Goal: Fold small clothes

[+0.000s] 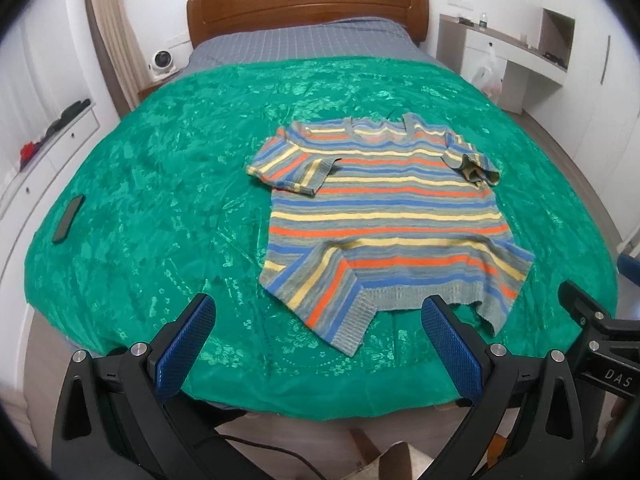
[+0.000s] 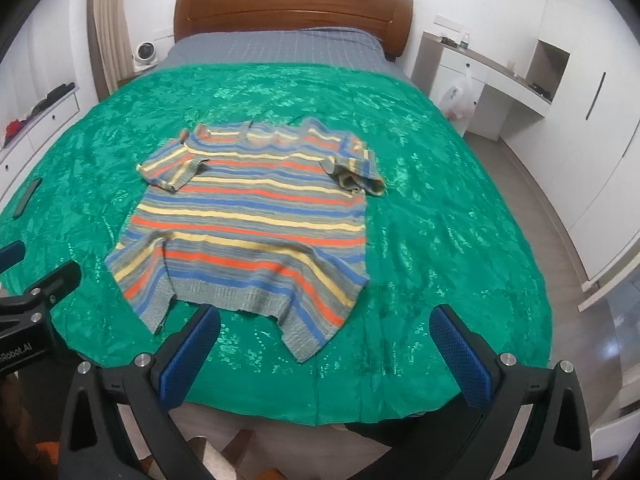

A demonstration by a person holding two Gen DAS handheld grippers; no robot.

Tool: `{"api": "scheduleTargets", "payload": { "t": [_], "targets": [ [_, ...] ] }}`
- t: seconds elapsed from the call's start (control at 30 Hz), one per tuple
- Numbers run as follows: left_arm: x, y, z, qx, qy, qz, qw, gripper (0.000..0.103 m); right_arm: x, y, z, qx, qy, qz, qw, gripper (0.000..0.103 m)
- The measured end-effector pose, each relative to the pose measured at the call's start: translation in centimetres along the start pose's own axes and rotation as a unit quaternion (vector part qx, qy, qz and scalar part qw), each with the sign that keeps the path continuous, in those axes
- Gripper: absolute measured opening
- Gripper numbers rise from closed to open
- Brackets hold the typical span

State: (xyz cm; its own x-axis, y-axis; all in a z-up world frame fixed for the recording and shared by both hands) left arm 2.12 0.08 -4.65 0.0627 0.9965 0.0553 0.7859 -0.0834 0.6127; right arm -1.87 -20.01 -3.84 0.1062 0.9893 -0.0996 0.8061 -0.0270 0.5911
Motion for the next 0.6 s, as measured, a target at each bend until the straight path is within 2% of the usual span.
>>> {"api": "scheduleTargets", "payload": {
  "t": [0.33,0.6],
  "targets": [
    [-0.27,-0.3,0.9,0.018,-0.002,0.003,0.9998,0.103,-0.55,0.13,0.83,0.011,-0.039,0.0,0.999,0.103],
    [0.03,-0.27,1.03,0.019,0.003,-0.002,0.9998,0.103,-0.49,0.13,1.01,0.013,-0.04,0.0,0.999,0.103]
  ]
}}
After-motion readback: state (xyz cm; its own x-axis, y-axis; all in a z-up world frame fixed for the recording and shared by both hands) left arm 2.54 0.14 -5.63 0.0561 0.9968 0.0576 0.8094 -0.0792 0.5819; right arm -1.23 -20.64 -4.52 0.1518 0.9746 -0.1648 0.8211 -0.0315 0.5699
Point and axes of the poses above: each gripper's, at about its wrist camera, not at the fingertips, and z roughly the way its jaws point, x to its left, y to its top, the point moved 2 cm from there along z, roughly the way its jaws point, and after that the axes turned 1 degree about x, right-handed, at the moved point
